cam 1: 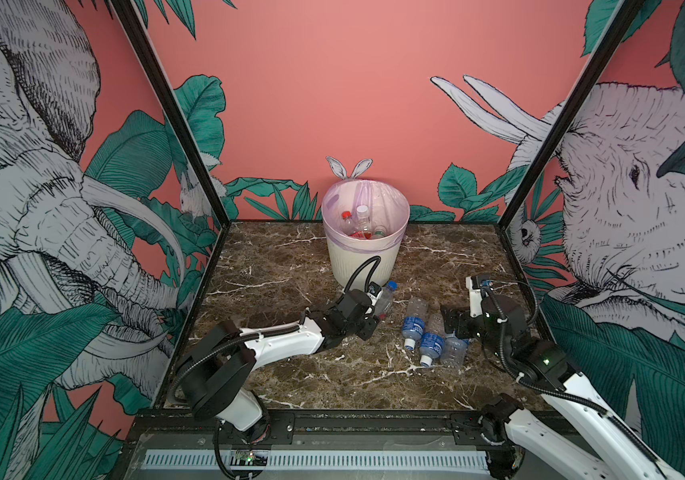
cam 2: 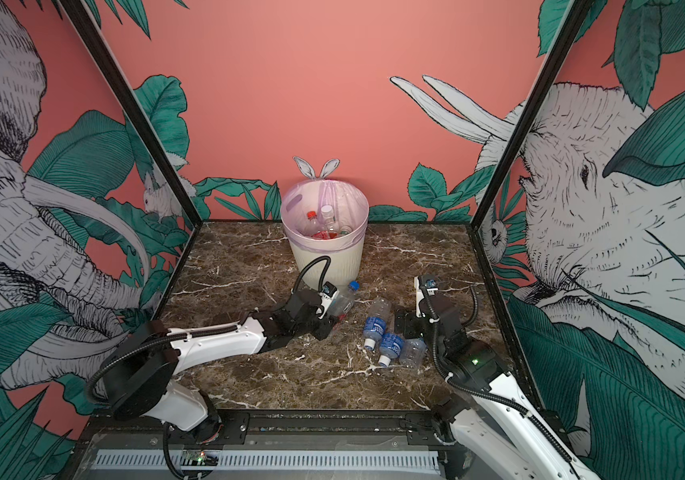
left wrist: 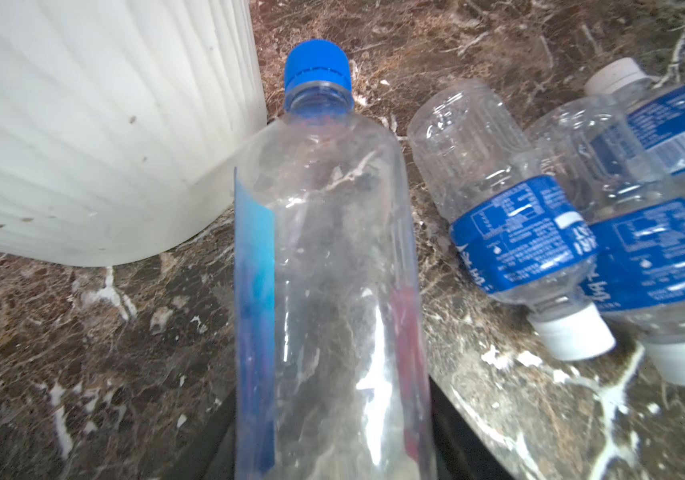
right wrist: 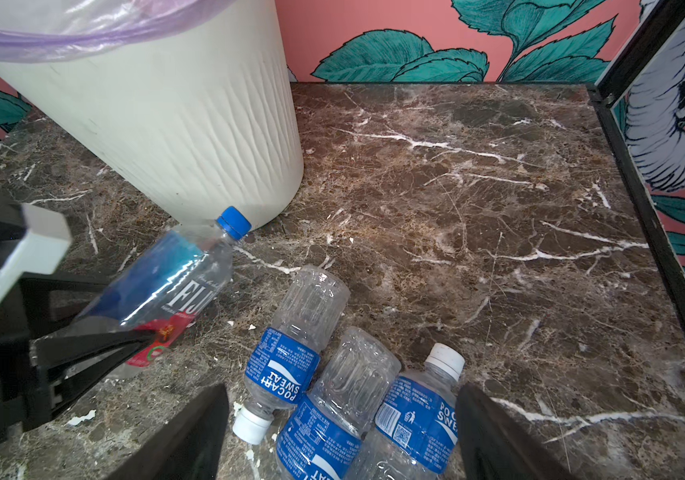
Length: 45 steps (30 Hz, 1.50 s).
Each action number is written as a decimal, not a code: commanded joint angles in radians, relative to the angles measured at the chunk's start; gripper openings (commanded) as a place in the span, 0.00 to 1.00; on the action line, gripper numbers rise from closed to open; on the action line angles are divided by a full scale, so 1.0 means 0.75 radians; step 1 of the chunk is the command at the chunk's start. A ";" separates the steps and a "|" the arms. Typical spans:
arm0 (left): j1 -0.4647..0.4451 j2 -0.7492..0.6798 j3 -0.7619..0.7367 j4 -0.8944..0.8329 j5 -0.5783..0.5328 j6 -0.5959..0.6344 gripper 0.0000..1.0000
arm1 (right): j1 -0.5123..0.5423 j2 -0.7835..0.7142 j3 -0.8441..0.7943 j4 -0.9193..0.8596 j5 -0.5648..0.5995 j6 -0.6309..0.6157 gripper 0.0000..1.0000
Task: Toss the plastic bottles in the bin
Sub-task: 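Lift the blue-cap bottle upright and carry it over the bin with left gripper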
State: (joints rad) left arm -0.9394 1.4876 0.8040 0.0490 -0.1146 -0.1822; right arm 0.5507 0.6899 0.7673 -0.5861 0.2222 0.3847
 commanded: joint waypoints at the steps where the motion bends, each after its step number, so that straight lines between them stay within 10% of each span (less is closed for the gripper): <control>1: -0.023 -0.129 -0.061 -0.057 -0.035 -0.023 0.48 | -0.006 0.008 -0.018 0.069 -0.018 0.019 0.87; 29: -0.092 -1.151 -0.148 -0.750 -0.341 -0.181 0.48 | -0.006 0.202 -0.078 0.312 -0.145 0.105 0.87; 45: -0.092 -1.319 -0.003 -0.909 -0.381 -0.164 0.49 | -0.006 0.223 -0.088 0.338 -0.171 0.133 0.86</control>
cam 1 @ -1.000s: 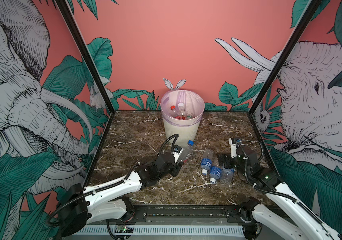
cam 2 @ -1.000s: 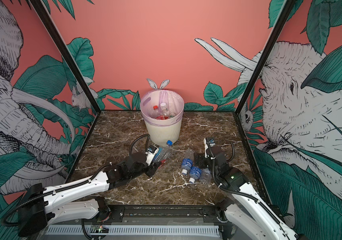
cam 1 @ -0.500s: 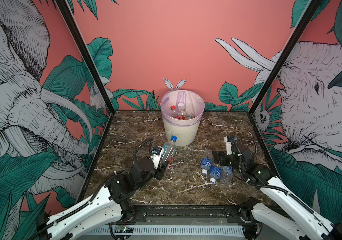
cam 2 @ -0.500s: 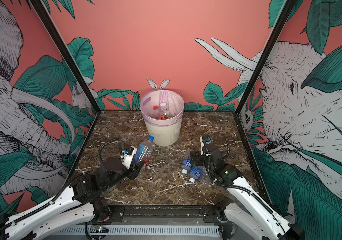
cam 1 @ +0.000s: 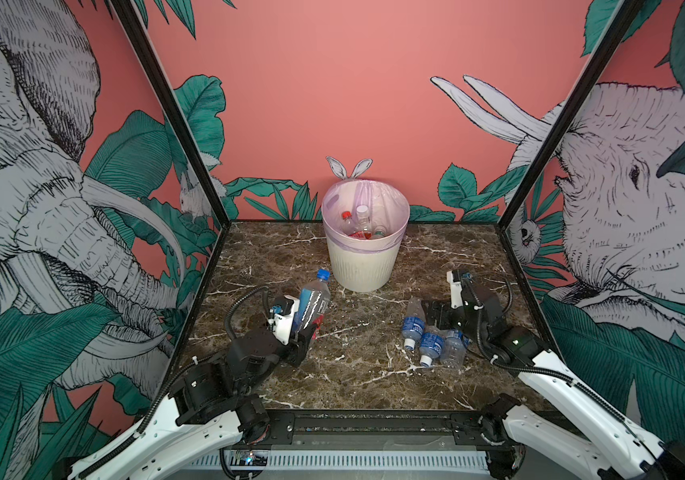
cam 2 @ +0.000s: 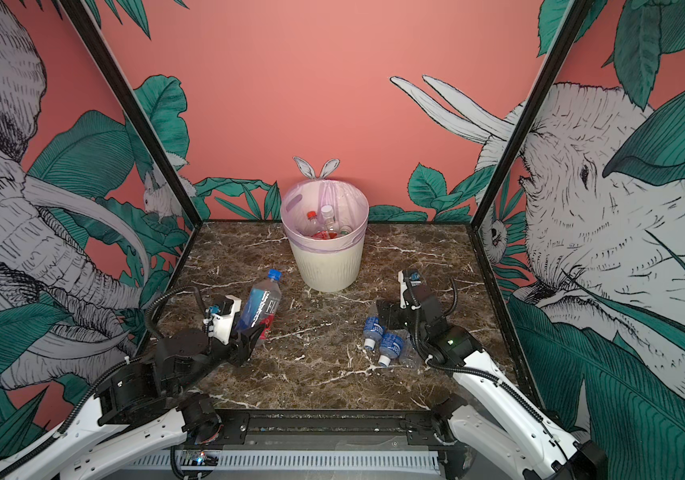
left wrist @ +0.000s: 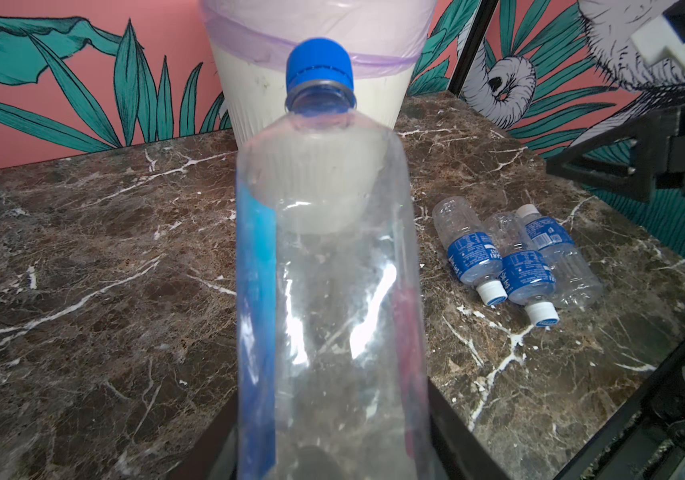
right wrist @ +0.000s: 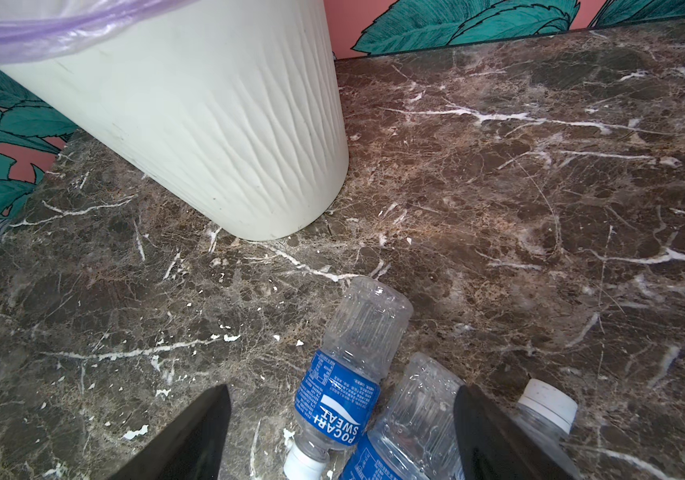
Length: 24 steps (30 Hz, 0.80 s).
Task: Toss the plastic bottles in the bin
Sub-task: 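Lift the blue-cap bottle upright and carry it over the bin with left gripper, then open the left gripper over the bin and draw it back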
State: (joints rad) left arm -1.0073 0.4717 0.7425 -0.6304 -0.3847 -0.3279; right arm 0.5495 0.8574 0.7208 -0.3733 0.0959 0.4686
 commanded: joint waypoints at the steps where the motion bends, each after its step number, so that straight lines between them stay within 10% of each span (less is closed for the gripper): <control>1: -0.001 0.057 0.108 0.010 -0.021 0.051 0.49 | -0.004 0.002 -0.027 0.054 -0.007 0.024 0.86; 10: 0.033 0.623 0.699 0.194 -0.041 0.404 0.57 | -0.005 -0.016 -0.019 0.059 -0.026 0.043 0.86; 17: 0.456 1.260 1.276 0.239 0.350 0.381 0.75 | -0.004 -0.055 -0.043 0.061 -0.036 0.087 0.86; 19: 0.508 1.360 1.329 0.251 0.375 0.367 0.97 | -0.004 -0.086 -0.039 0.030 -0.024 0.087 0.88; 24: 0.576 1.411 1.312 0.316 0.469 0.334 1.00 | -0.004 -0.148 -0.036 -0.045 -0.009 0.077 0.91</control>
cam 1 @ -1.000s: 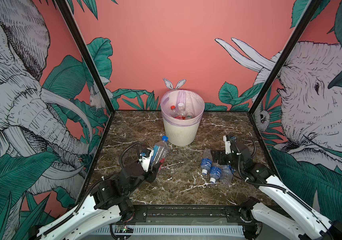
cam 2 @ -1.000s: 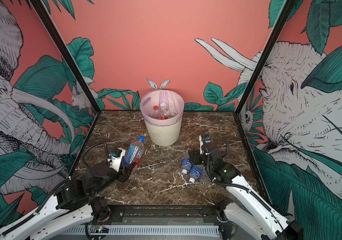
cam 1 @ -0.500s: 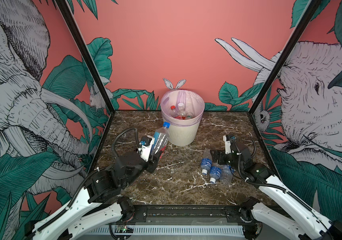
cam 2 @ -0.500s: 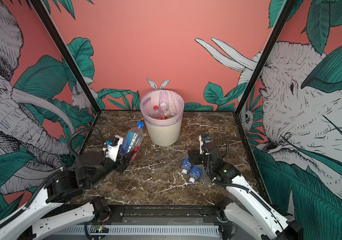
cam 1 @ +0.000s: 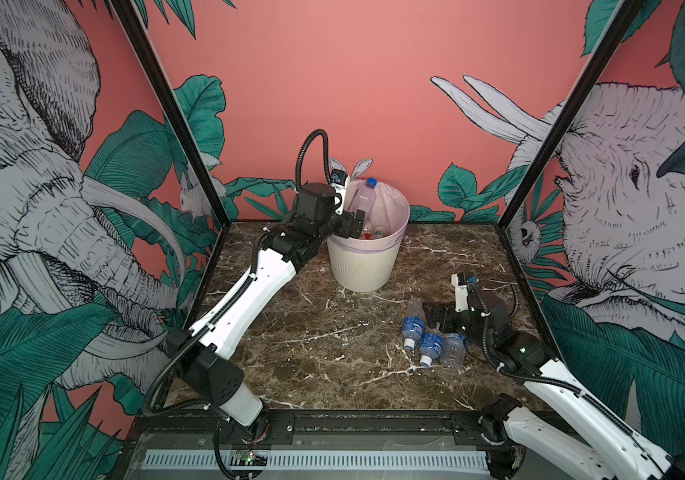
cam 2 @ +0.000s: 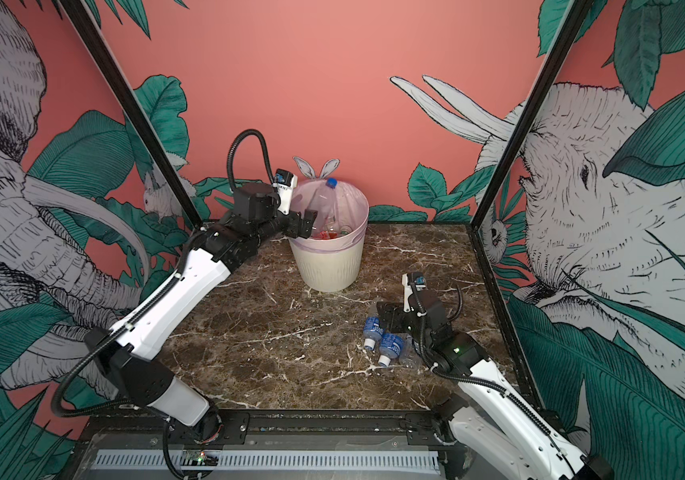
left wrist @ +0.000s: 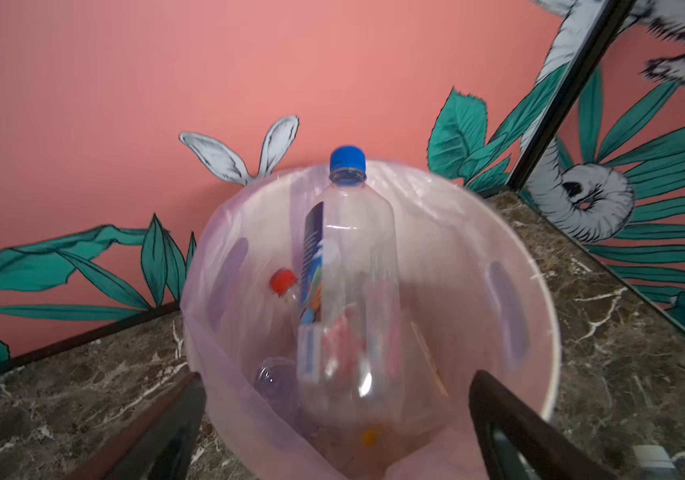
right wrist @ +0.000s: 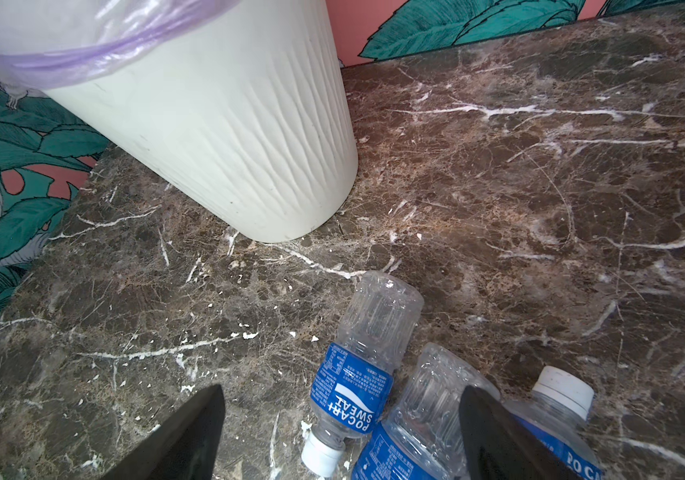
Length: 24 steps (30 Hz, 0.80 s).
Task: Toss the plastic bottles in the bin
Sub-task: 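Open the left gripper over the bin and draw it back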
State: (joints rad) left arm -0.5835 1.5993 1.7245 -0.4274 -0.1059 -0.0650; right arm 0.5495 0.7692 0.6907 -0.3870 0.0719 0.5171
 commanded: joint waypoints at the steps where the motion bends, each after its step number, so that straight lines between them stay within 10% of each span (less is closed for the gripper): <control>1: 0.011 -0.123 -0.030 0.074 0.102 -0.018 1.00 | -0.005 -0.038 0.002 -0.036 0.025 0.012 0.91; 24: 0.011 -0.600 -0.545 0.197 0.152 -0.083 1.00 | -0.005 0.107 -0.003 -0.153 0.116 0.079 0.92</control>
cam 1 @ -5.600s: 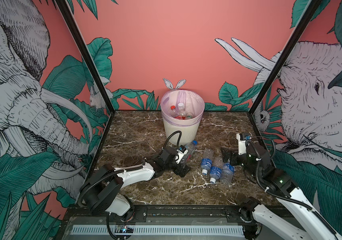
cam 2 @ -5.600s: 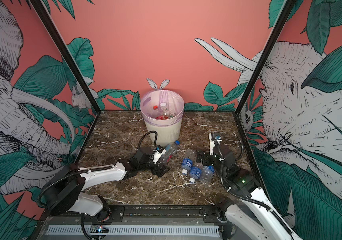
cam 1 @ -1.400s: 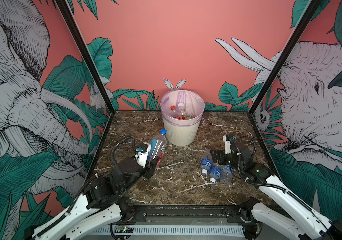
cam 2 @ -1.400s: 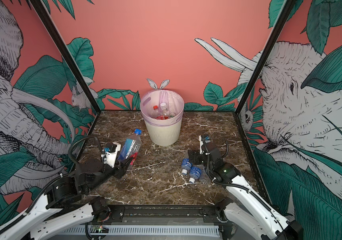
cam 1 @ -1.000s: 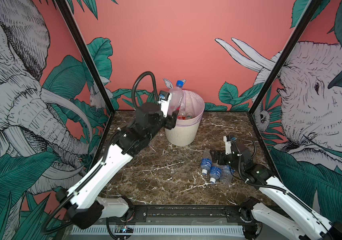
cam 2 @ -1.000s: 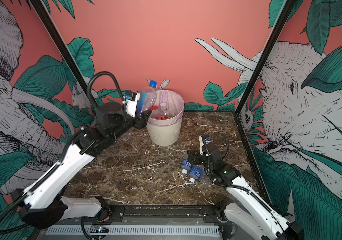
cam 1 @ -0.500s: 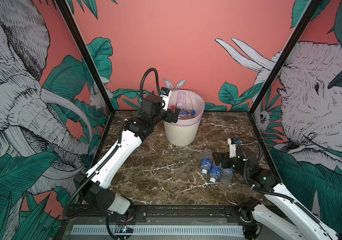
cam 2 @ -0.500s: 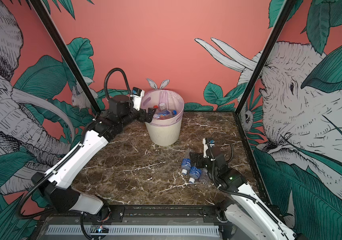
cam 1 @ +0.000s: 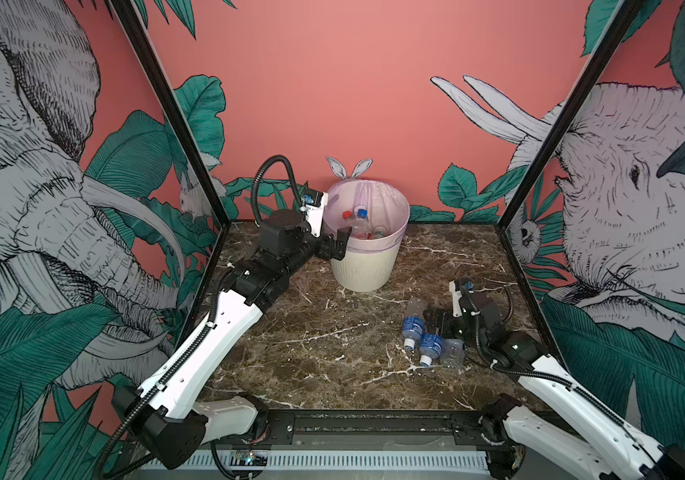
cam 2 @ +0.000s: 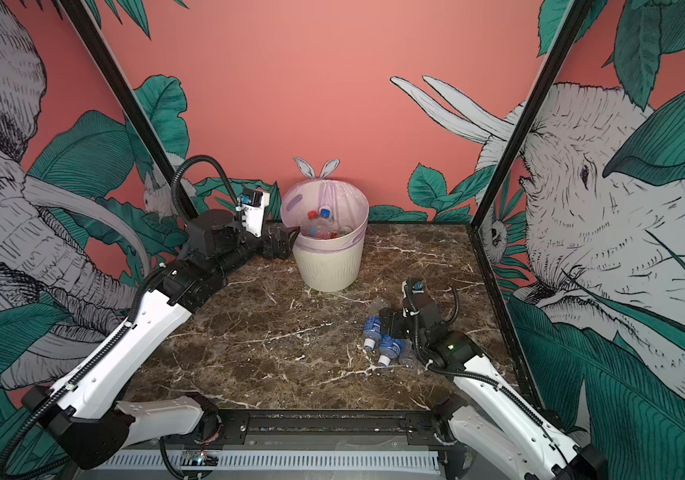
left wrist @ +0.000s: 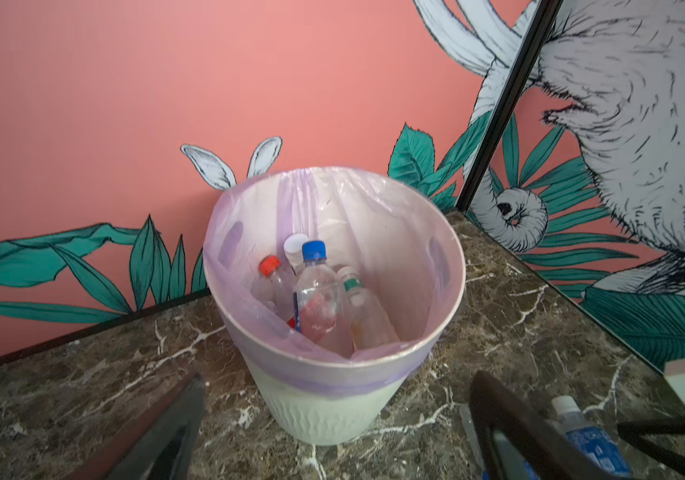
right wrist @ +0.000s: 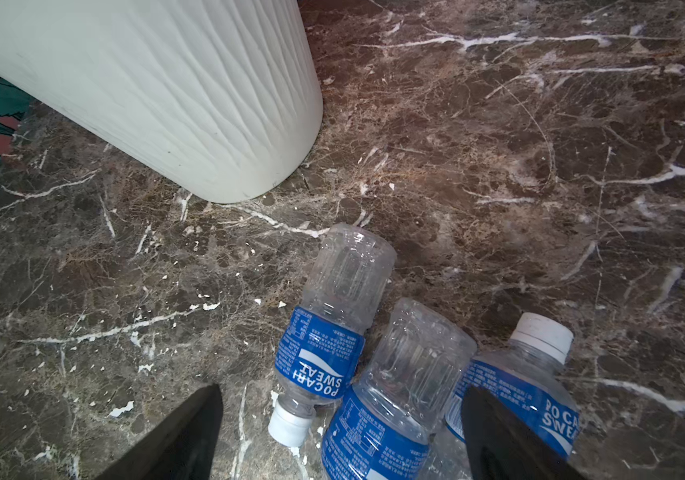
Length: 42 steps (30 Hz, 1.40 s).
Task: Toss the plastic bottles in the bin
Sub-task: 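Open the left gripper over the bin and draw it back, then lower the right gripper onto a Pocari Sweat bottle and close it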
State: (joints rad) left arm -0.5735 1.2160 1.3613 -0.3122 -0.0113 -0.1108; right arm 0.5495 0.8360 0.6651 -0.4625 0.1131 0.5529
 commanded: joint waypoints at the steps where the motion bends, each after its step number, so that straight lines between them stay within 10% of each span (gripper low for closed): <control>1: -0.002 -0.116 -0.103 0.059 0.041 -0.027 1.00 | -0.005 0.028 0.033 -0.070 0.074 0.035 0.92; 17: -0.161 -0.363 -0.536 0.068 0.058 0.058 1.00 | -0.004 -0.011 -0.035 -0.261 0.186 0.193 0.94; 42: -0.350 -0.207 -0.752 0.210 0.064 -0.059 1.00 | -0.094 -0.149 -0.225 -0.292 0.129 0.308 0.84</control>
State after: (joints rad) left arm -0.8265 1.0637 0.8131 -0.1913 0.0406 -0.1356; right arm 0.4973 0.7265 0.5140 -0.6807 0.2317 0.7597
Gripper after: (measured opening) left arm 0.993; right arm 0.845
